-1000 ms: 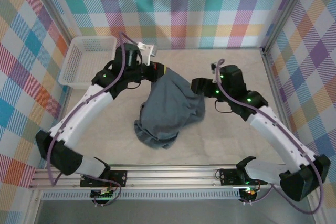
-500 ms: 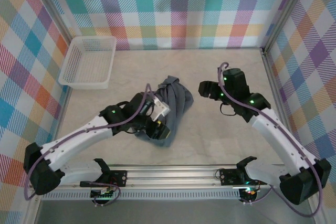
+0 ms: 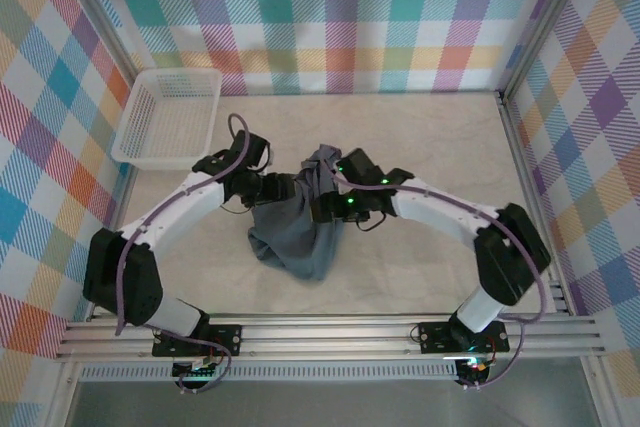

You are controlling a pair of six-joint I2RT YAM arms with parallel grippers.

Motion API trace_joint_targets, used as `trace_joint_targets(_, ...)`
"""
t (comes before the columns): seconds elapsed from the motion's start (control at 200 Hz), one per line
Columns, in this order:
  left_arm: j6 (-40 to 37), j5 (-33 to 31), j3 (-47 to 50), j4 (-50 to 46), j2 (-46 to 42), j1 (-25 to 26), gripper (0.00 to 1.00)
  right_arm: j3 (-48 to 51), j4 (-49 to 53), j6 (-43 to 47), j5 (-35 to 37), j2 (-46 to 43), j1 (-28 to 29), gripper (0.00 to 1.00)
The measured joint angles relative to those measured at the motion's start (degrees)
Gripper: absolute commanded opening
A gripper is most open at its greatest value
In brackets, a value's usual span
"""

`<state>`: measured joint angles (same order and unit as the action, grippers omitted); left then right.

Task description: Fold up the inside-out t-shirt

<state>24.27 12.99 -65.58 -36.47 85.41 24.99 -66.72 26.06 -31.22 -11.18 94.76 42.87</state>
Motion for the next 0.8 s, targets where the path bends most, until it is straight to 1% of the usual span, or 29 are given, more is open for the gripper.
trace_joint_targets(0.01, 0.3, 0.7, 0.0, 0.4, 0.2, 0.0, 0.72, -0.2, -0.1, -0.5, 0.2, 0.5, 0.1, 0.45)
trace_joint_targets(0.03, 0.4, 2.0, 0.1, 1.1, 0.7, 0.3, 0.72, -0.7, -0.2, -0.1, 0.2, 1.5, 0.2, 0.34)
trace_joint_targets(0.065, 0.6, 3.7, 0.2, 2.3, 1.3, 0.7, 0.72, -1.4, -0.3, -0.3, 0.6, 3.0, 0.3, 0.17)
trace_joint_targets(0.09, 0.6, 4.6, 0.2, 3.0, 1.6, 1.1, 0.73, -1.8, -0.3, -0.5, 0.9, 3.9, 0.2, 0.07)
trace_joint_targets(0.12, 0.7, 5.4, 0.2, 3.8, 2.2, 1.7, 0.72, -2.1, -0.3, -0.5, 1.3, 4.6, 0.2, 0.00)
trace_joint_targets(0.155, 0.9, 5.8, 0.2, 4.4, 3.0, 2.4, 0.71, -2.2, -0.4, -0.5, 1.5, 4.9, 0.2, 0.00)
trace_joint_targets(0.185, 1.1, 5.9, 0.2, 4.9, 3.8, 2.8, 0.65, -2.2, -0.3, -0.6, 1.7, 4.8, 0.2, 0.00)
trace_joint_targets(0.21, 1.3, 5.8, 0.1, 5.1, 4.9, 3.0, 0.55, -2.1, -0.4, -0.5, 1.9, 4.3, 0.2, 0.00)
trace_joint_targets(0.24, 1.7, 5.8, 0.1, 5.3, 6.3, 3.3, 0.40, -1.8, -0.7, -0.4, 2.2, 3.5, 0.2, 0.00)
trace_joint_targets(0.255, 1.8, 5.7, 0.2, 5.4, 7.0, 3.4, 0.27, -1.6, -0.9, -0.3, 2.2, 3.0, 0.2, 0.00)
trace_joint_targets(0.26, 2.2, 5.6, 0.2, 5.4, 7.3, 3.4, 0.25, -1.4, -1.0, -0.3, 2.3, 2.6, 0.2, 0.00)
trace_joint_targets(0.265, 2.2, 5.6, 0.2, 5.4, 7.5, 3.4, 0.20, -1.4, -1.1, -0.3, 2.4, 2.4, 0.2, 0.00)
trace_joint_targets(0.27, 2.0, 5.6, 0.2, 5.5, 7.8, 3.4, 0.18, -1.2, -1.2, -0.2, 2.6, 2.1, 0.2, 0.00)
trace_joint_targets(0.285, 2.1, 5.5, 0.3, 5.5, 8.5, 3.5, 0.05, -0.8, -1.5, -0.1, 2.6, 1.4, 0.2, 0.00)
trace_joint_targets(0.295, 2.1, 5.6, 0.4, 5.6, 8.9, 3.5, 0.00, -0.5, -1.7, 0.0, 2.8, 0.6, 0.2, 0.00)
trace_joint_targets(0.375, 2.1, 5.4, 2.2, 6.7, 10.4, 3.4, 0.00, 2.8, -2.8, 0.3, 5.0, -6.0, 0.2, 0.00)
trace_joint_targets(0.455, 2.1, 4.6, 4.5, 6.8, 8.9, 2.8, 0.00, 7.0, -3.7, 0.3, 7.8, -13.8, -0.1, 0.00)
trace_joint_targets(0.56, 2.3, 4.4, 9.0, 7.9, 1.5, 1.2, 0.00, 15.5, -5.6, 0.2, 10.5, -22.7, -0.4, 0.00)
trace_joint_targets(0.615, 2.6, 5.1, 11.4, 9.4, -3.3, 0.6, 0.00, 19.7, -5.7, 0.1, 10.7, -24.5, -0.4, 0.00)
trace_joint_targets(0.665, 3.1, 6.9, 13.5, 11.2, -6.5, 0.7, 0.00, 22.3, -5.7, 0.2, 9.9, -24.2, -0.4, 0.00)
trace_joint_targets(0.695, 3.3, 7.8, 14.7, 12.2, -7.6, 0.9, 0.00, 23.2, -5.4, 0.2, 9.2, -23.5, -0.4, 0.05)
trace_joint_targets(0.72, 3.6, 8.3, 15.8, 13.0, -8.1, 1.2, 0.00, 23.5, -5.0, 0.2, 8.7, -22.9, -0.4, 0.12)
trace_joint_targets(0.76, 4.0, 8.5, 17.2, 13.8, -8.1, 2.0, 0.00, 23.3, -4.5, 0.6, 8.0, -21.6, -0.4, 0.26)
trace_joint_targets(0.8, 4.2, 7.6, 18.5, 14.1, -7.6, 3.1, 0.00, 22.4, -2.8, 1.4, 7.9, -20.5, -0.4, 0.31)
